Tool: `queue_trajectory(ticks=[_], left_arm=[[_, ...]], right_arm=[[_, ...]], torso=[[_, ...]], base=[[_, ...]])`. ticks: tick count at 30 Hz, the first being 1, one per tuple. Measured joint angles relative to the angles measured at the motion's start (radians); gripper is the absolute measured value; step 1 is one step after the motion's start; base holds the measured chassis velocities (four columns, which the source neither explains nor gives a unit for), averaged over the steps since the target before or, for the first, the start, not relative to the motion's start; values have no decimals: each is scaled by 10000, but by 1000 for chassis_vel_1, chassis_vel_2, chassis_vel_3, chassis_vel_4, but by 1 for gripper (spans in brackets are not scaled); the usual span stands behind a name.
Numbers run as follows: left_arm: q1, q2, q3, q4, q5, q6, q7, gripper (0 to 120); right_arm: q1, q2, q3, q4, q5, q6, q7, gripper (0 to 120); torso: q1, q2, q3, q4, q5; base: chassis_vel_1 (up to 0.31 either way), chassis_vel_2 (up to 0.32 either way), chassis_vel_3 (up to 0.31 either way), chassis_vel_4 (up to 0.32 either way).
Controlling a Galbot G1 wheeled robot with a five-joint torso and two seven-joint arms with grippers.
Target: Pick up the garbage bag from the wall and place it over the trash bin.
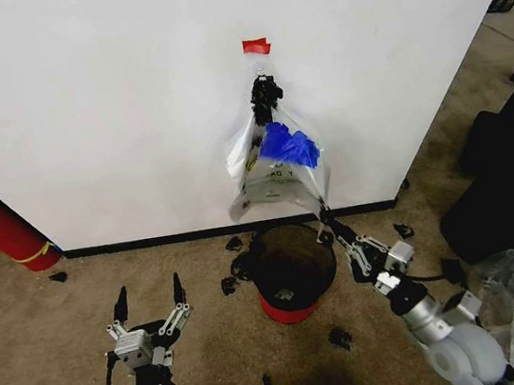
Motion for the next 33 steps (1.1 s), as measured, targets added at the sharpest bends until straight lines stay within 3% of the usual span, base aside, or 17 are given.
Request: queue_trajectory(ticks=[16,33], left_arm=[[-60,71,54,-44,-38,56,-1,100],[-10,91,51,-90,-38,52,-2,100]], right_arm=[[-2385,244,1716,-668,-624,2733,-2330,0],[-2515,369,2553,-1898,-893,3989,-3961,0]], torso=[[1,0,0,-1,1],[1,0,0,-1,0]], base=[[0,0,0,0],[0,0,0,0]])
